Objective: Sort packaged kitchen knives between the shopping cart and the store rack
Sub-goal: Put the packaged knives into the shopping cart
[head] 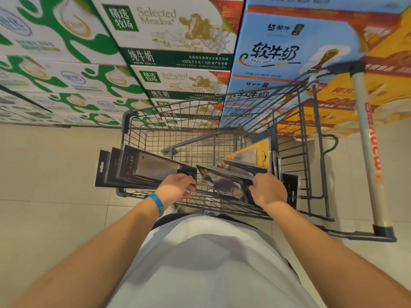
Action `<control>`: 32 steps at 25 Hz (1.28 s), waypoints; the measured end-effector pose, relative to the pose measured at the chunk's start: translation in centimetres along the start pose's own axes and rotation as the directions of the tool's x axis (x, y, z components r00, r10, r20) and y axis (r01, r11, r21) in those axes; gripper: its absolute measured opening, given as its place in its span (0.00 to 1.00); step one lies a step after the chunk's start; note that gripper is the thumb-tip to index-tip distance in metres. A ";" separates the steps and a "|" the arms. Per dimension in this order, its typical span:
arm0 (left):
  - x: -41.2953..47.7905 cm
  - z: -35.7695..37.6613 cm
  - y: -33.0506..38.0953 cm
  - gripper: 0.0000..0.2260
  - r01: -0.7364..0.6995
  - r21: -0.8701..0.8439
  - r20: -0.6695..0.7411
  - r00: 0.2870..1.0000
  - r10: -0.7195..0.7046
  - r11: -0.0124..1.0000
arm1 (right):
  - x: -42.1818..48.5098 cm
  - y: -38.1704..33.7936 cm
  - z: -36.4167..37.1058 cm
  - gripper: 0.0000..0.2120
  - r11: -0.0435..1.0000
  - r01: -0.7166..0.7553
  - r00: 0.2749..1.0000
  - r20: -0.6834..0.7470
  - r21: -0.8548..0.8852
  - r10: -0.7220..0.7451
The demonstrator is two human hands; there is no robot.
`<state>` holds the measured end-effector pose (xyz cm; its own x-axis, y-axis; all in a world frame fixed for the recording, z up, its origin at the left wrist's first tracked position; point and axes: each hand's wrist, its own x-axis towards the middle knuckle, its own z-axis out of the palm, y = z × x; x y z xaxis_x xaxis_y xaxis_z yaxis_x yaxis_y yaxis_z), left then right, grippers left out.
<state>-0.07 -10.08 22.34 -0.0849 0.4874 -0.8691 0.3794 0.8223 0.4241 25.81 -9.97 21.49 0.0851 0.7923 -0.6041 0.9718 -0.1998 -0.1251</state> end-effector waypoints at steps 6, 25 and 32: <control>-0.9 -0.6 2.1 0.11 -0.040 -0.093 -0.034 0.999 0.037 0.995 | 0.5 -0.3 -3.8 0.13 0.974 -0.080 0.997 0.021 0.211 0.077; -3.0 -9.9 15.6 0.42 -0.680 0.427 0.100 0.691 0.716 0.596 | -5.6 -12.0 -31.4 0.08 0.665 0.709 0.641 -0.178 -0.236 -0.746; -10.6 -13.5 21.0 0.15 -0.912 0.040 0.100 0.410 0.907 0.408 | -13.2 -17.4 -41.6 0.11 0.572 0.646 0.394 -0.420 -0.506 -0.817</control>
<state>-3.63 5.95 43.93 0.4016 0.9158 0.0031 0.2691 -0.1212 0.9555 16.94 7.03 64.34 -0.6685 0.7177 0.1950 0.7217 0.6893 -0.0631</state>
